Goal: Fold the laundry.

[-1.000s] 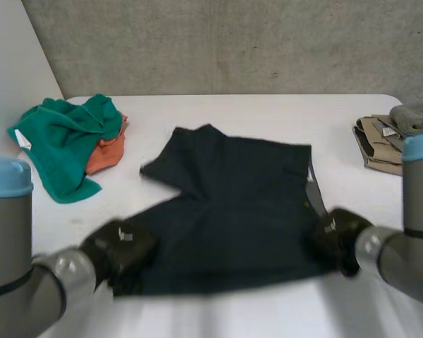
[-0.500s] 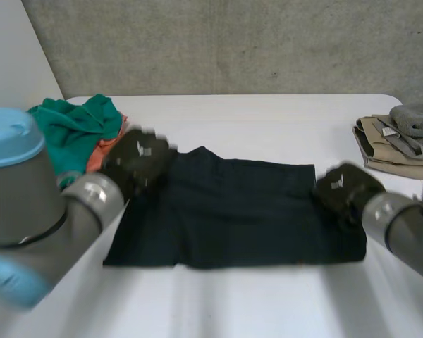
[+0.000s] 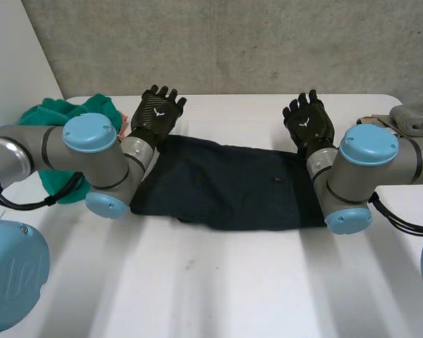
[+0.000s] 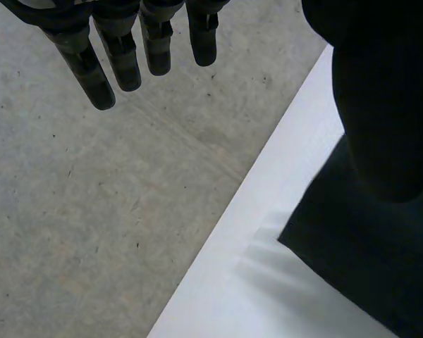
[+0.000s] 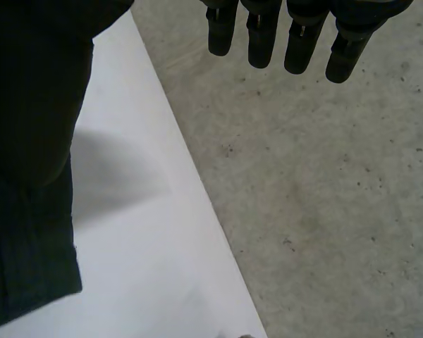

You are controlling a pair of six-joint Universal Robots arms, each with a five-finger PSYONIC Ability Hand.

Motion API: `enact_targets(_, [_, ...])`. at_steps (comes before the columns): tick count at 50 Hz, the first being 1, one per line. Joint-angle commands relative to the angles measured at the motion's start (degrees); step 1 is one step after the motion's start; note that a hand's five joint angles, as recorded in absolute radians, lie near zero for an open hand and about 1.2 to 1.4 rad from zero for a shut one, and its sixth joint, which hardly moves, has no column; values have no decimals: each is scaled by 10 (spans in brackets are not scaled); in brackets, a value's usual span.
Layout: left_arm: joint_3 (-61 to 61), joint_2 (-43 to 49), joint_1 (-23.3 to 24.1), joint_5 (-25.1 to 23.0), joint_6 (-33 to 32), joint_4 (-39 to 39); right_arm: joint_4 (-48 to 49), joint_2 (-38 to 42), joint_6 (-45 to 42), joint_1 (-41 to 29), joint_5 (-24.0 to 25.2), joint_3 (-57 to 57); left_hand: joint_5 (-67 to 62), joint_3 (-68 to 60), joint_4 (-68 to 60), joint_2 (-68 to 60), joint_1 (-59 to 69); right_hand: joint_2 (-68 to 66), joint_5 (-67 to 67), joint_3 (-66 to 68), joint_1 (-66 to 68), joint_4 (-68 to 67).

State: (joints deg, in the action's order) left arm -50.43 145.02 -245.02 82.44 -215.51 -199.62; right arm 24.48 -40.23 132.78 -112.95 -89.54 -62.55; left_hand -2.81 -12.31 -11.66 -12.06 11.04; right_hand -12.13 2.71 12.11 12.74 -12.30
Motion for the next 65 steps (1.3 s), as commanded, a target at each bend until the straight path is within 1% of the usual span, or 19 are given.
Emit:
enact_targets(1, [-75, -81, 3, 25, 11, -2, -81, -124, 71, 15, 6, -88, 28, 23, 17, 21, -10, 21, -27, -21, -27, 23])
enact_targets(5, [-166, -145, 8, 29, 50, -1, -200, -183, 150, 37, 17, -131, 28, 23, 17, 21, -10, 21, -27, -21, -27, 23])
enact_targets(10, [-236, -193, 9, 28, 89, -2, -334, -201, 227, 62, 73, -179, 28, 23, 17, 21, -10, -104, 98, 104, 98, -102])
enact_targets(18, [-264, -207, 31, 27, 112, -5, -253, -180, 235, 80, 107, -236, 28, 23, 17, 21, -10, -136, 130, 136, 130, -134])
enact_targets(20, [-264, -207, 35, 27, 112, -6, -226, -160, 232, 80, 106, -237, 28, 23, 17, 21, -10, -340, 334, 340, 334, -338])
enact_targets(22, [-265, -208, 37, 28, 113, -7, -210, -151, 232, 81, 102, -234, 28, 23, 17, 21, -10, -677, 671, 677, 671, -675])
enact_targets(25, [-265, -211, 42, 29, 113, -5, -201, -154, 224, 84, 89, -243, 28, 23, 17, 21, -10, -679, 673, 679, 673, -677])
enact_targets(28, [-271, -231, 45, 30, 113, -2, -166, -183, 188, 95, 48, -272, 28, 23, 17, 21, -10, -679, 673, 679, 673, -677])
enact_targets(32, [-285, -254, 45, 29, 114, -1, -142, -269, 91, 141, 36, -313, 28, 23, 17, 21, -10, -679, 673, 679, 673, -677])
enact_targets(37, [-306, -280, 44, 27, 115, -2, -136, -281, -110, 167, 23, -327, 28, 23, 17, 21, -10, -679, 673, 679, 673, -677])
enact_targets(40, [-317, -288, 43, 27, 119, -2, -130, -282, -155, 158, 22, -321, 28, 23, 17, 21, -10, -679, 673, 679, 673, -677])
enact_targets(43, [-326, -298, 41, 28, 133, -2, -103, -281, -168, 88, 34, -299, 28, 23, 17, 21, -10, -679, 673, 679, 673, -677])
enact_targets(48, [-344, -313, 39, 31, 164, -2, -33, -253, -175, -41, 99, -283, 28, 23, 17, 21, -10, -679, 673, 679, 673, -677])
enact_targets(49, [-347, -316, 39, 31, 169, -1, -16, -236, -179, -74, 135, -288, 28, 23, 17, 21, -10, -679, 673, 679, 673, -677])
enact_targets(55, [-365, -339, 38, 33, 182, -2, -5, -186, -211, -158, 237, -304, 26, 21, 14, 18, -8, -679, 673, 679, 673, -677])
enact_targets(58, [-365, -344, 38, 32, 182, -4, -3, -164, -219, -167, 235, -293, 23, 18, 11, 15, -5, -96, 90, 96, 90, -94])
enact_targets(59, [-364, -345, 39, 32, 182, -6, -4, -163, -213, -168, 230, -288, 3, -2, -9, -5, 15, 21, -27, -21, -27, 23])
enact_targets(63, [-355, -352, 39, 35, 183, -9, -5, -173, -127, -163, 183, -273, 2, -3, -9, -5, 15, 21, -27, -21, -27, 23])
enact_targets(65, [-350, -353, 39, 38, 183, -10, -5, -204, -11, -143, 175, -275, 9, 4, -2, 2, 9, 21, -27, -21, -27, 23])
